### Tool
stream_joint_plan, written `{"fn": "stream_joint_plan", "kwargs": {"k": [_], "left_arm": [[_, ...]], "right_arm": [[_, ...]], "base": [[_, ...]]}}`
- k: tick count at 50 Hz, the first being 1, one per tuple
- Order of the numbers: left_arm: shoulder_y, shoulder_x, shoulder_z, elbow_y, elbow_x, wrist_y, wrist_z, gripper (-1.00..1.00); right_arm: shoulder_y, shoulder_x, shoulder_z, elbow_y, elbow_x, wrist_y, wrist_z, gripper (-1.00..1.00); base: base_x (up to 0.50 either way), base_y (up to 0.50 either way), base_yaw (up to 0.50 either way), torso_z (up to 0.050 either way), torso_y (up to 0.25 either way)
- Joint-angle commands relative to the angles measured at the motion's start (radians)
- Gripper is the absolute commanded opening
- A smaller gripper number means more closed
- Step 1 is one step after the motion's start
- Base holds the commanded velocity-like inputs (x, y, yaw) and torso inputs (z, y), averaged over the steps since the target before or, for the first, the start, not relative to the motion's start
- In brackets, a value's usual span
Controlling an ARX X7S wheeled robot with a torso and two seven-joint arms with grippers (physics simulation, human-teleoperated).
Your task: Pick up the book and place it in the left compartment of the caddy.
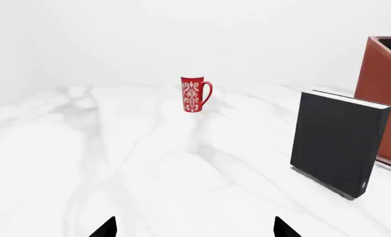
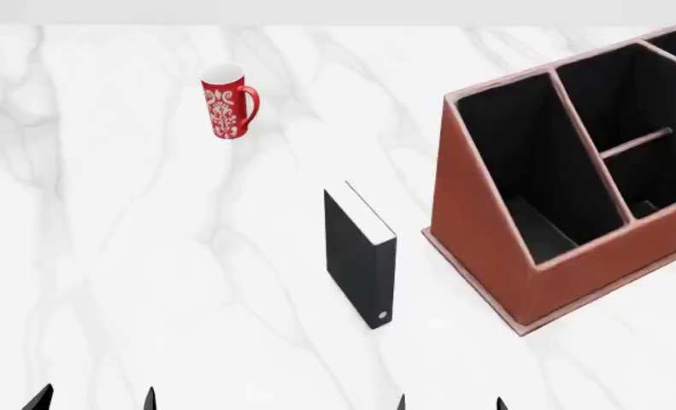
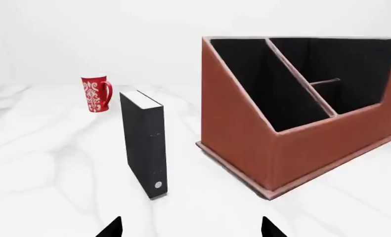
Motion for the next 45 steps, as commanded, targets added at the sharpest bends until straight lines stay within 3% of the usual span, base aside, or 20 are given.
{"fn": "stream_joint_plan", "kwargs": {"k": [1,9,21,34,45], "left_arm": [[0.002,-0.02,0.032,0.011,0.051,-0.033,-0.053,1.0],[0.032,-0.044,0.063,0.14,-0.054,-0.065,-0.019,1.0],[0.054,-0.081,0.083,0.461,-0.077,-0.225,-0.052,1.0],[0.051,-0.118,0.042,0.673,-0.13,-0.335,-0.085,1.0],[0.049,-0.141,0.008,0.768,-0.167,-0.377,-0.109,1.0]], "right_arm": [[0.0,0.015,-0.021,-0.004,0.012,0.008,0.023,1.0],[-0.006,0.045,-0.051,-0.049,0.024,0.025,0.058,1.0],[-0.04,0.078,-0.053,-0.443,0.051,0.2,0.098,1.0],[-0.064,0.11,0.07,-0.746,0.128,0.327,0.168,1.0],[-0.095,0.138,0.167,-0.804,0.169,0.338,0.204,1.0]], "base": [[0.0,0.0,0.0,0.0,0.0],[0.0,0.0,0.0,0.0,0.0],[0.0,0.0,0.0,0.0,0.0],[0.0,0.0,0.0,0.0,0.0],[0.0,0.0,0.0,0.0,0.0]]}}
